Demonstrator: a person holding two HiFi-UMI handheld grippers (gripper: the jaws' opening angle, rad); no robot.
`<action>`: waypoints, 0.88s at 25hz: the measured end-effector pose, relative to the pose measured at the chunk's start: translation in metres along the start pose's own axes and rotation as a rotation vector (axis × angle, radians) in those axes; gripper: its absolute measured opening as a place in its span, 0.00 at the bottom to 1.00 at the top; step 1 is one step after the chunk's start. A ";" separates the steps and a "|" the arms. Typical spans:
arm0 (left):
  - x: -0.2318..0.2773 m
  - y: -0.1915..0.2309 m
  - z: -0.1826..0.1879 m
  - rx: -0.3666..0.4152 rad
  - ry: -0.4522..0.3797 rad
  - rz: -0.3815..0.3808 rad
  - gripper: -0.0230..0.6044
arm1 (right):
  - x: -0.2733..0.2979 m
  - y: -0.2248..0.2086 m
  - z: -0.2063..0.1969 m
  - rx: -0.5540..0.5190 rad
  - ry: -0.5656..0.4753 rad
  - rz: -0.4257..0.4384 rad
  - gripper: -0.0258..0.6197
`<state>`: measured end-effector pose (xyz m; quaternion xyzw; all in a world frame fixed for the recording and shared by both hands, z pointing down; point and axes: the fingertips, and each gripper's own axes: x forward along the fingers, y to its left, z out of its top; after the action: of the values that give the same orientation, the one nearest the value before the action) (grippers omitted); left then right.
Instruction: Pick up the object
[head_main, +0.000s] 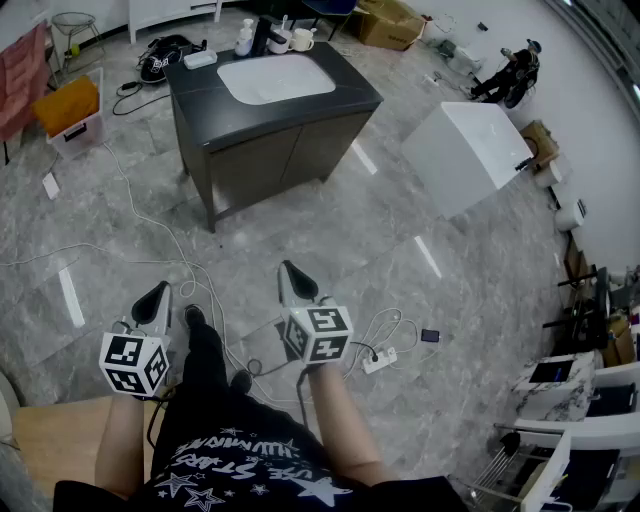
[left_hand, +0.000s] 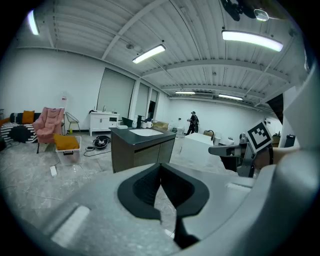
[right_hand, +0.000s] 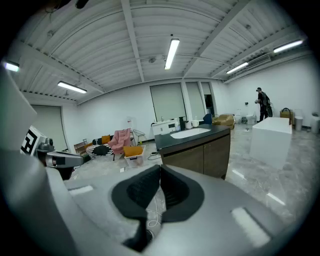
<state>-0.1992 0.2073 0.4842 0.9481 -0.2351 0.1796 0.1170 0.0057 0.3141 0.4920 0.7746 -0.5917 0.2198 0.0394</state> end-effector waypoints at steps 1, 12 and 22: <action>-0.001 -0.002 -0.002 -0.003 0.003 0.000 0.05 | -0.003 -0.002 -0.002 0.003 0.003 -0.002 0.05; -0.006 -0.007 -0.011 -0.007 0.019 0.011 0.05 | -0.007 -0.012 -0.013 0.033 0.017 -0.009 0.05; 0.020 0.007 0.004 -0.013 0.016 0.003 0.05 | 0.019 -0.023 0.022 0.061 -0.049 -0.017 0.05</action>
<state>-0.1847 0.1916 0.4896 0.9455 -0.2366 0.1856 0.1247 0.0373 0.2970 0.4840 0.7855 -0.5790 0.2184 0.0029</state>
